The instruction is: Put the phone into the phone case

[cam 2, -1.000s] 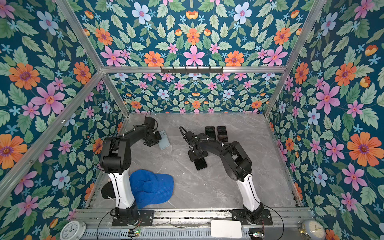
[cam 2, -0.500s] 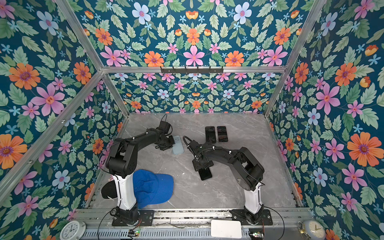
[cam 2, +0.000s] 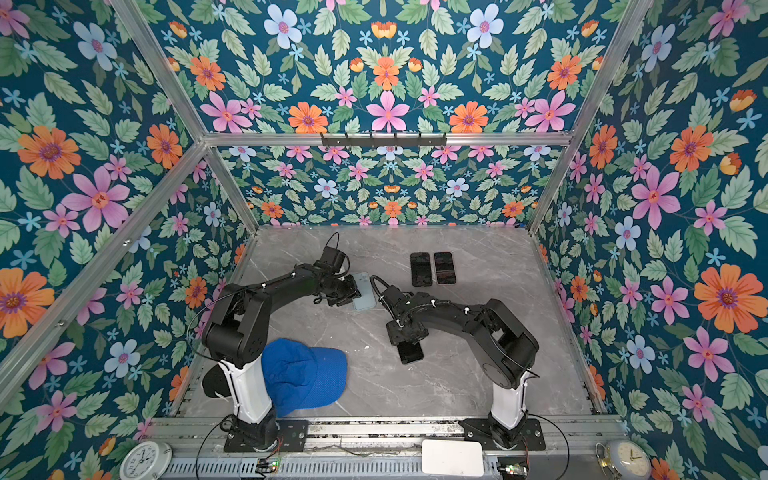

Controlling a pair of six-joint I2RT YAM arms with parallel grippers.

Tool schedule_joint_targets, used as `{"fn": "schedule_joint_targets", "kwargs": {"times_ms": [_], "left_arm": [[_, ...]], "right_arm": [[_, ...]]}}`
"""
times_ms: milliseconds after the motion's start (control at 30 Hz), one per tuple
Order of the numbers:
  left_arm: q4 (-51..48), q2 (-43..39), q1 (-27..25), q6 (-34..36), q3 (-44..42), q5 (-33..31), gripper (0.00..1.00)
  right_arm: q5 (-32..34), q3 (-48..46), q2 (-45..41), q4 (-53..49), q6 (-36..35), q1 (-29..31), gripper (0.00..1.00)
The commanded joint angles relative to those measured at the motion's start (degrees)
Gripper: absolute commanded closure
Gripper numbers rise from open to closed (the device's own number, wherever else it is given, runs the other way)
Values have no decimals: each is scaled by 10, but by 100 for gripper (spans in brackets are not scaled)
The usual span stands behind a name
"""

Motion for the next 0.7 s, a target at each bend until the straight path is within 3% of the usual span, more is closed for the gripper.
{"fn": "schedule_joint_targets", "kwargs": {"times_ms": [0,367,667], "left_arm": [[56,-34,0,16,-30,72,59],[210,-50,-19,5,-135,229,61],[315,-6,-25,-16,-187,293,63]], "right_arm": [[-6,-14,-11,38,-1,0,45],[-16,-42,-31,104,-9,1,46],[-20,-51,-38,124,-11,0,46]]}}
